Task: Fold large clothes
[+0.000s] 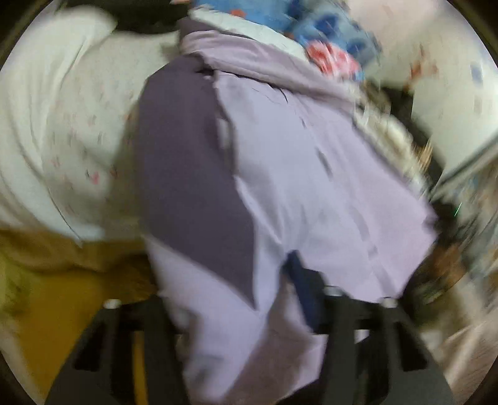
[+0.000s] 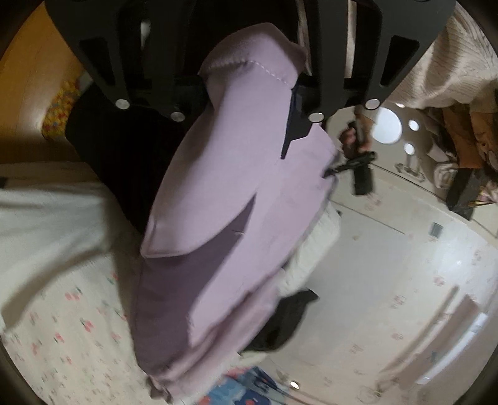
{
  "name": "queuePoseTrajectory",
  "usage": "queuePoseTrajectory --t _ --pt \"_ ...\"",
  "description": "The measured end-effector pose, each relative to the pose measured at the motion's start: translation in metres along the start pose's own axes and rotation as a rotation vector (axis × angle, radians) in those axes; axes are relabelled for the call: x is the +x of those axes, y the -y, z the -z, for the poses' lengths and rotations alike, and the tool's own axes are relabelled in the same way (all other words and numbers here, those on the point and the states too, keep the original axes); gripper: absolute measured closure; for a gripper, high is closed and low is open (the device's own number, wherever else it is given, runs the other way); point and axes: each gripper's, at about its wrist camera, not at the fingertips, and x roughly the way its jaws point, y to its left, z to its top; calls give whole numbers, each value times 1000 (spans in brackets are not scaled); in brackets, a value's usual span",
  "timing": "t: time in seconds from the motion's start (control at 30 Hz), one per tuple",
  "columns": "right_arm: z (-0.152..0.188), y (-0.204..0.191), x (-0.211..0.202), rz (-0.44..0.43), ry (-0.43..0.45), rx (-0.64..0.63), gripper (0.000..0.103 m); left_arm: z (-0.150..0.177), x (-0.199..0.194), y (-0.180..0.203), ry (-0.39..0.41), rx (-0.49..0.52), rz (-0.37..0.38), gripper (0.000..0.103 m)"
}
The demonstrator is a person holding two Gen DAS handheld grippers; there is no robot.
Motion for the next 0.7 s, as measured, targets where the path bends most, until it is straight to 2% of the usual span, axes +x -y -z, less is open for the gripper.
queuePoseTrajectory --t 0.1,0.23,0.27,0.33,0.37,0.43,0.47,0.5,0.53,0.63,0.67,0.7 --pt "-14 -31 -14 -70 87 -72 74 -11 -36 2 89 -49 123 85" --pt "-20 -59 -34 -109 126 -132 74 -15 -82 22 173 -5 219 86" --pt "-17 -62 -38 -100 122 -140 75 -13 -87 24 176 11 239 86" --pt "-5 -53 -39 -56 61 -117 72 -4 -83 20 101 54 269 84" --pt "6 -38 -35 1 8 -73 67 1 -72 10 25 52 274 78" --pt "24 -12 -23 55 -82 5 58 14 -48 -15 -86 18 252 73" --pt "38 7 -18 77 -112 56 55 20 -37 -31 -120 -23 241 67" --pt "47 18 -18 61 -101 93 53 25 -29 -52 -136 -93 251 62" --pt "53 26 -20 29 -73 120 52 29 -28 -69 -116 -157 273 60" --pt "59 32 -23 -45 -20 138 49 33 -33 -87 -42 -229 310 31" --pt "58 31 -22 -60 -17 133 48 32 -31 -89 -29 -246 315 17" --pt "57 29 -21 -65 -19 126 48 30 -24 -89 -38 -268 339 13"
